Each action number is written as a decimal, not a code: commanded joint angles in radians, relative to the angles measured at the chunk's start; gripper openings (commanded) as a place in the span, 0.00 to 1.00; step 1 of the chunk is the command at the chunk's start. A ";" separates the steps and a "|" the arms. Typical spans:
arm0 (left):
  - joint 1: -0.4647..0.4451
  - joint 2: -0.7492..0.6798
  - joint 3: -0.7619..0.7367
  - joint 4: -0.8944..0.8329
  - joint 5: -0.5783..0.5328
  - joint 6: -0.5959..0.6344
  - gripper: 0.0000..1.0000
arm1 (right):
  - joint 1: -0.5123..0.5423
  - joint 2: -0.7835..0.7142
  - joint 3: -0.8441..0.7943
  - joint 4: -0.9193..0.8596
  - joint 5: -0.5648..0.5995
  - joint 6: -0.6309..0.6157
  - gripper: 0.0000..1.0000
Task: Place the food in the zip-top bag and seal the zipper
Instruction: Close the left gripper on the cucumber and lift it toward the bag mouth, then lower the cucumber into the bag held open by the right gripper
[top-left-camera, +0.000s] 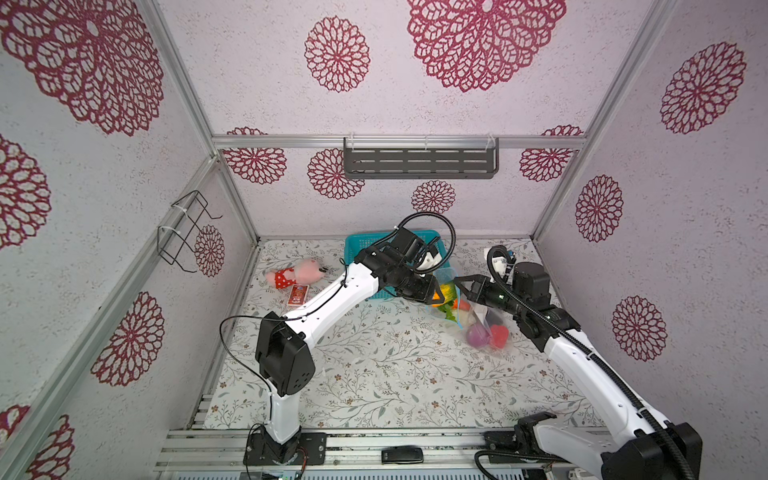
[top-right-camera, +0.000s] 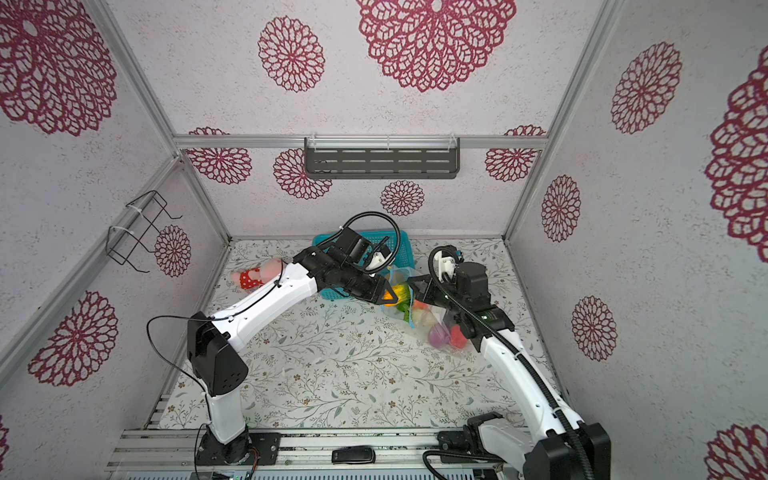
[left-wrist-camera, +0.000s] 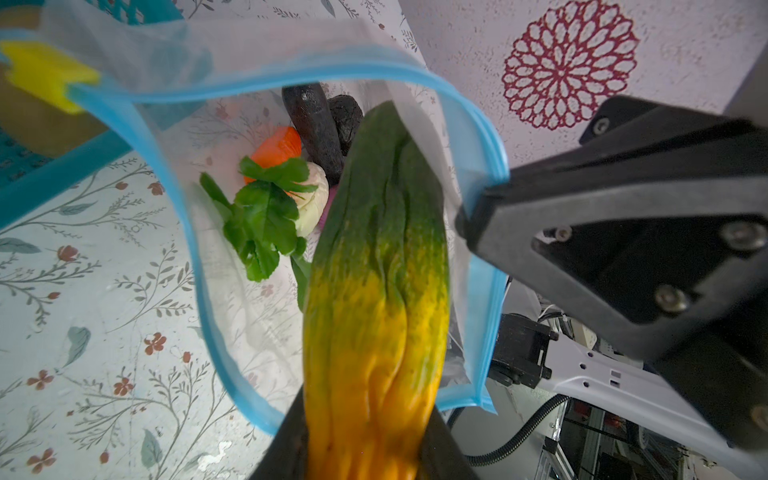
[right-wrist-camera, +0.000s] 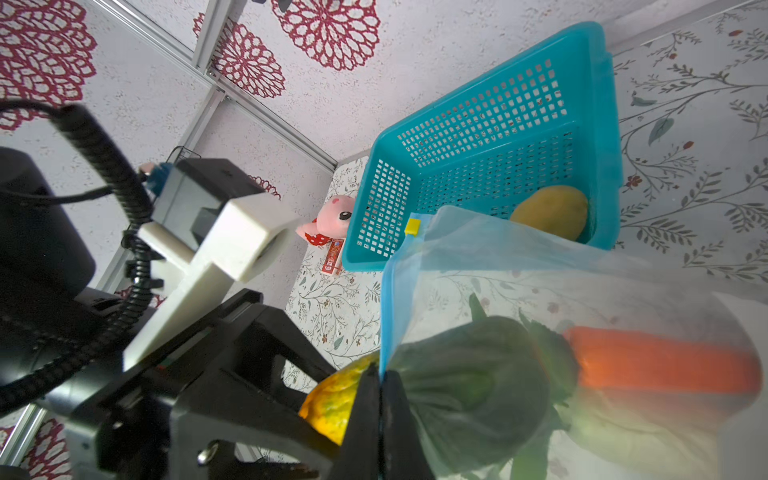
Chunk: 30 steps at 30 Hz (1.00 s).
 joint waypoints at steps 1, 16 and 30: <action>-0.011 0.020 0.036 -0.007 0.002 0.008 0.21 | 0.008 -0.038 0.037 0.026 -0.005 -0.014 0.00; -0.019 0.119 0.100 -0.011 0.007 0.012 0.26 | 0.008 -0.041 0.035 0.026 0.000 -0.014 0.00; -0.027 0.166 0.133 -0.003 0.012 0.013 0.33 | 0.008 -0.046 0.028 0.027 0.003 -0.014 0.00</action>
